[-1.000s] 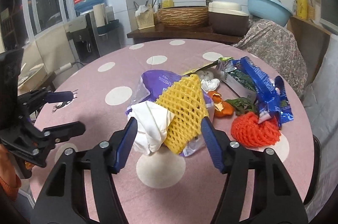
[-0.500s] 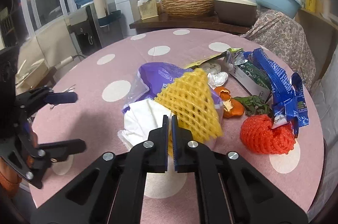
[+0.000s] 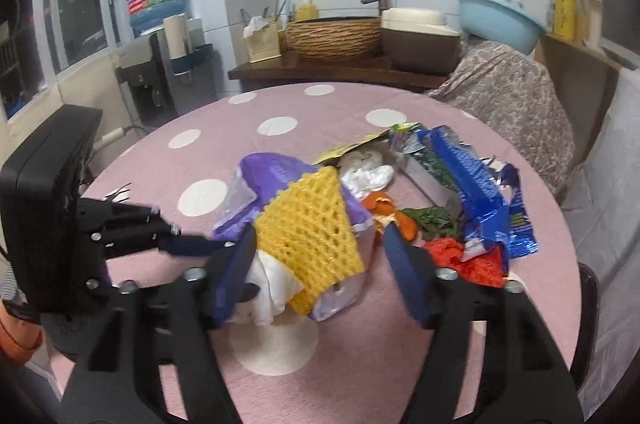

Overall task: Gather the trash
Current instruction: 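Grasp the yellow foam net with the right tool while the left tool grasps white tissue, then carry net and tissue over the black bin and open both tools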

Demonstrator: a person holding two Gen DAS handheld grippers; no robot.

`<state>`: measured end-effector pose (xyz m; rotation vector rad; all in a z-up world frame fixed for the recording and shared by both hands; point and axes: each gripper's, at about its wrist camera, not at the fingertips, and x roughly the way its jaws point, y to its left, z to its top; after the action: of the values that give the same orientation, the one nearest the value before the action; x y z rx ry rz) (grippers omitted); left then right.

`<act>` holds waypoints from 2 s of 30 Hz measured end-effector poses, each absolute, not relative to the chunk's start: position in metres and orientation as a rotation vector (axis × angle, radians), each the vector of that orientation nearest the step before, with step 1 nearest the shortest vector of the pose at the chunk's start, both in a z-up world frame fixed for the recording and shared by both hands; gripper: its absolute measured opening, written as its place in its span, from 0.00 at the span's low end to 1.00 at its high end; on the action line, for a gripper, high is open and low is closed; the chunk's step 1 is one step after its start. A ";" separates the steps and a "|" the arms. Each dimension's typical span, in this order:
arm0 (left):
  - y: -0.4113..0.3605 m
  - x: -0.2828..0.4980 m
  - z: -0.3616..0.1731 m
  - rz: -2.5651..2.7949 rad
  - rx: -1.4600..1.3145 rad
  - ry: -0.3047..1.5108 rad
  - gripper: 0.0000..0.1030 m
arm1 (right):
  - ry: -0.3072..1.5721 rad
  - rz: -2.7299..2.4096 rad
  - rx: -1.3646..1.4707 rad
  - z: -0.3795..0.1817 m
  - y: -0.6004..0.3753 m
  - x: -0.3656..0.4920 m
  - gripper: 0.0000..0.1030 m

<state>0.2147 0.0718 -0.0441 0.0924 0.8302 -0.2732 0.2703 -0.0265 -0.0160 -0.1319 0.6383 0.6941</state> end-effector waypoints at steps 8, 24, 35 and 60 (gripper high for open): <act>0.097 0.195 -0.044 -0.283 -0.050 0.811 0.08 | 0.721 0.711 -0.112 -0.036 -0.018 0.296 0.62; 0.126 0.159 -0.011 -0.223 -0.111 0.704 0.07 | 0.630 0.765 -0.108 -0.018 -0.028 0.253 0.10; 0.114 0.152 0.003 -0.255 -0.126 0.679 0.07 | 0.559 0.757 -0.052 0.003 -0.078 0.206 0.10; -0.074 0.238 0.046 -0.587 -0.043 0.637 0.07 | 0.546 0.398 0.072 -0.012 -0.279 0.202 0.10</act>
<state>0.2378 -0.0741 0.0464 -0.0426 0.6373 -0.5873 0.2017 -0.2785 -0.0120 0.0719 0.5460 0.3978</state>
